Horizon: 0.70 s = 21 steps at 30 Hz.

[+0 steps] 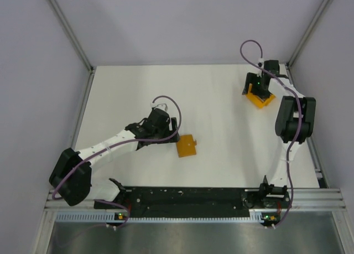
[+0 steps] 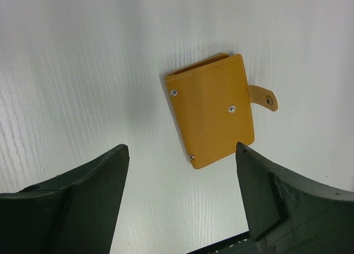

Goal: Put the credit cards into the card holder
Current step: Move the storage box to the center of the board.

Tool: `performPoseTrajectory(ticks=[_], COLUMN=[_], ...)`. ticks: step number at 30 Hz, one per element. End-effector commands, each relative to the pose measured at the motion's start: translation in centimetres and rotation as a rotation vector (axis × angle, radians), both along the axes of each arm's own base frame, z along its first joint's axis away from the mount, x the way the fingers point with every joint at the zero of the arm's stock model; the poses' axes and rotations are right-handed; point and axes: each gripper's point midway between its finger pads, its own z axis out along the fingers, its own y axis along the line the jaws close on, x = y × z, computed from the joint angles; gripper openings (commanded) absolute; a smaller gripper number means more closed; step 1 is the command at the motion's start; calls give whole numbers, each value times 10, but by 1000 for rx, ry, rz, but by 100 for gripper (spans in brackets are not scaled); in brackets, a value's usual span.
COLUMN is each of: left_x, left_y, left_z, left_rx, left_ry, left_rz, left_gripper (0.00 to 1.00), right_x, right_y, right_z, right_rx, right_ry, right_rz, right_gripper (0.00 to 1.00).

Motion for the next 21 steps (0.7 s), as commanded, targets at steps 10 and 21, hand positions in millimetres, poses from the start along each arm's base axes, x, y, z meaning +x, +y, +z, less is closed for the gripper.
performPoseTrajectory(ticks=[10,21], left_x=[-4,-4], left_y=[2,4], left_z=[-3,-2], left_rx=[-18,-16], left_ry=[-6,-12], left_rz=[-7,4], left_gripper=[82,82], right_x=[-83,-137], right_y=[41,121], right_z=[15,11], right_rx=[122,236], right_ry=[34,80], right_rz=[125,92], right_gripper=[83,84])
